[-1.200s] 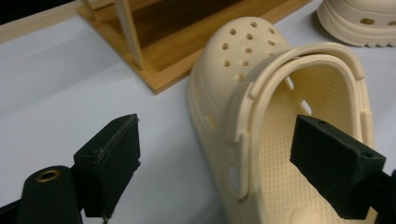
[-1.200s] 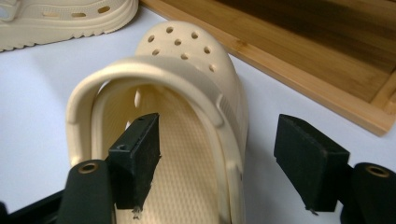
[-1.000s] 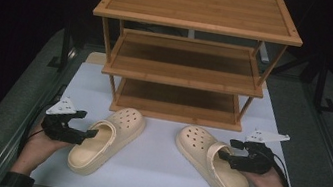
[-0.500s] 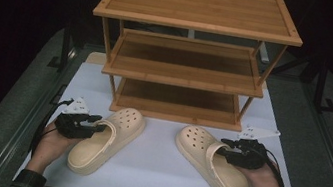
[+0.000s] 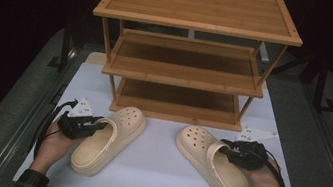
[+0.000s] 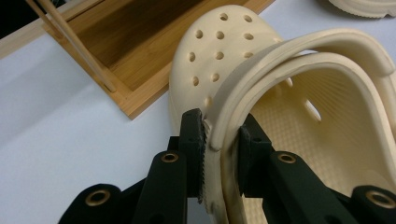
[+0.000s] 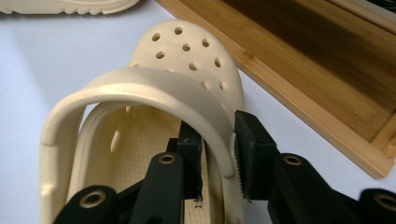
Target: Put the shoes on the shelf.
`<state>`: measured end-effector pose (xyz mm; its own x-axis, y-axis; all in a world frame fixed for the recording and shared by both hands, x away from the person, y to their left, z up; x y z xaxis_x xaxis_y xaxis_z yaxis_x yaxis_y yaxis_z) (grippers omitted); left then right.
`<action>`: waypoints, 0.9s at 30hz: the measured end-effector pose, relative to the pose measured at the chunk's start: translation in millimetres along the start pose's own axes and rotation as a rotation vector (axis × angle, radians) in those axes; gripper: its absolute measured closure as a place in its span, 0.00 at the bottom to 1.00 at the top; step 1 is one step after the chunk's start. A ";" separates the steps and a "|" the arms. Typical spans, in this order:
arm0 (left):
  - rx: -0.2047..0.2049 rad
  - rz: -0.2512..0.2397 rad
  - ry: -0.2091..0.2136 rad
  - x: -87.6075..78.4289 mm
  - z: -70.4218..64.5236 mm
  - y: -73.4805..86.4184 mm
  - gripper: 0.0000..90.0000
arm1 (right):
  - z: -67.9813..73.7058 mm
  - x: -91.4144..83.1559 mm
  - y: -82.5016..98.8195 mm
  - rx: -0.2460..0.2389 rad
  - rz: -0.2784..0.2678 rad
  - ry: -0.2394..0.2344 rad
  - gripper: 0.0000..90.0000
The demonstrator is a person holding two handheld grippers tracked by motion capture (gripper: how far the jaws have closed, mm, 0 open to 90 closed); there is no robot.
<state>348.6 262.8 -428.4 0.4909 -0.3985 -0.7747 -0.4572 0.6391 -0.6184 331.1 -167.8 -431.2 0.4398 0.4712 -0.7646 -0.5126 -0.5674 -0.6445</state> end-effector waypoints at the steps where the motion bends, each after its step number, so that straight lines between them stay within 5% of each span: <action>1: 0.003 0.000 0.002 -0.1 -1.0 -0.9 0.84 | -1.2 -1.9 0.4 -0.002 -0.002 0.005 0.84; 17: -0.012 -0.060 0.023 -3.9 -9.9 -27.8 0.84 | -15.3 -17.2 -6.5 0.030 -0.057 0.029 0.86; 27: -0.008 -0.069 0.007 19.5 -7.4 -64.0 0.84 | -39.5 -10.9 -28.4 0.065 -0.076 0.080 0.86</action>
<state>381.9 209.2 -404.9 0.5163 -0.4465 -0.7308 -0.4283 0.6043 -0.6718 369.9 -183.5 -404.3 0.5354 0.4545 -0.7119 -0.5212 -0.4855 -0.7019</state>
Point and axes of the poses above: each handheld gripper's, and its own axes: x roughly forward along the jaws, y roughly out of its underside, z roughly to its left, the point moved 6 cm from there along x, roughly forward along the jaws, and after that the axes turned 9 degrees about z, right-handed, at the moved point
